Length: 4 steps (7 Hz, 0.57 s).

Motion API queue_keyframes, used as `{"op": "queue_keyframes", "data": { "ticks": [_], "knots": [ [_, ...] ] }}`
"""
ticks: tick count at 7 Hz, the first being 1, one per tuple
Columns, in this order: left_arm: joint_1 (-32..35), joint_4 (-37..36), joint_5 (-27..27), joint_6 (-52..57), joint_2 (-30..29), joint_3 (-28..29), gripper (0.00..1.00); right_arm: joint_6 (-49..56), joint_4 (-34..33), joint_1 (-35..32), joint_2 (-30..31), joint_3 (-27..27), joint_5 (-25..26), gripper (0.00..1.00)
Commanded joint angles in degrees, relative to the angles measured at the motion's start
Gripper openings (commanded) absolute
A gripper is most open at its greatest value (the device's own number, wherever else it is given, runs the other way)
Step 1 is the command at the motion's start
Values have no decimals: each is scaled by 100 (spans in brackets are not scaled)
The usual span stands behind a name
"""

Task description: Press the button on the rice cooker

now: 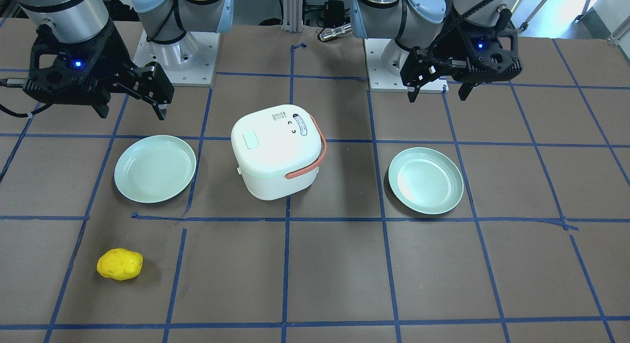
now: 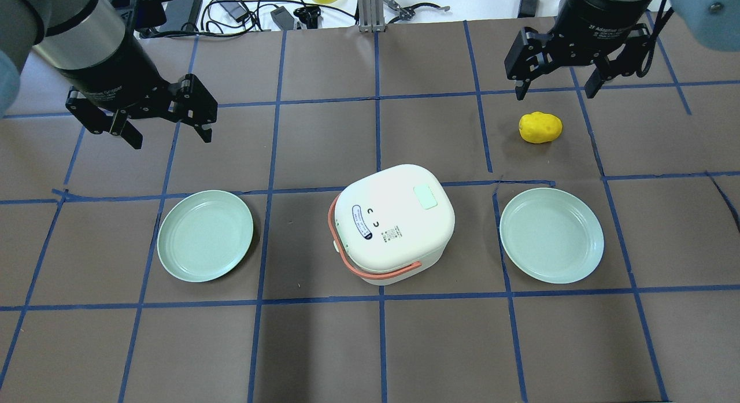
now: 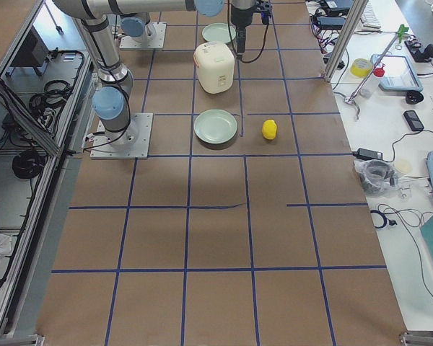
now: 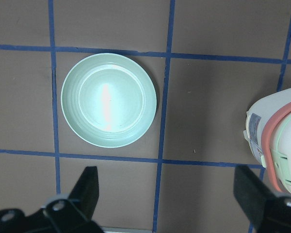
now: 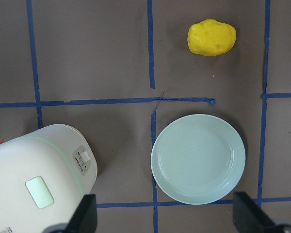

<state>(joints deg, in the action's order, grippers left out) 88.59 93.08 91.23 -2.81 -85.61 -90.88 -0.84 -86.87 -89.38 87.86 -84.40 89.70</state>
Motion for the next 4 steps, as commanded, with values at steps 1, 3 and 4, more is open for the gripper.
{"op": "queue_keyframes", "data": {
  "ticks": [1, 3, 4],
  "knots": [
    [0, 0, 0, 0, 0, 0, 100, -12, -48, -9, 12, -24, -66, 100],
    [0, 0, 0, 0, 0, 0, 100, -30, -75, -157, -6, -76, -84, 98],
    [0, 0, 0, 0, 0, 0, 100, -300, -197, -454, -49, -86, -101, 72]
  ]
}}
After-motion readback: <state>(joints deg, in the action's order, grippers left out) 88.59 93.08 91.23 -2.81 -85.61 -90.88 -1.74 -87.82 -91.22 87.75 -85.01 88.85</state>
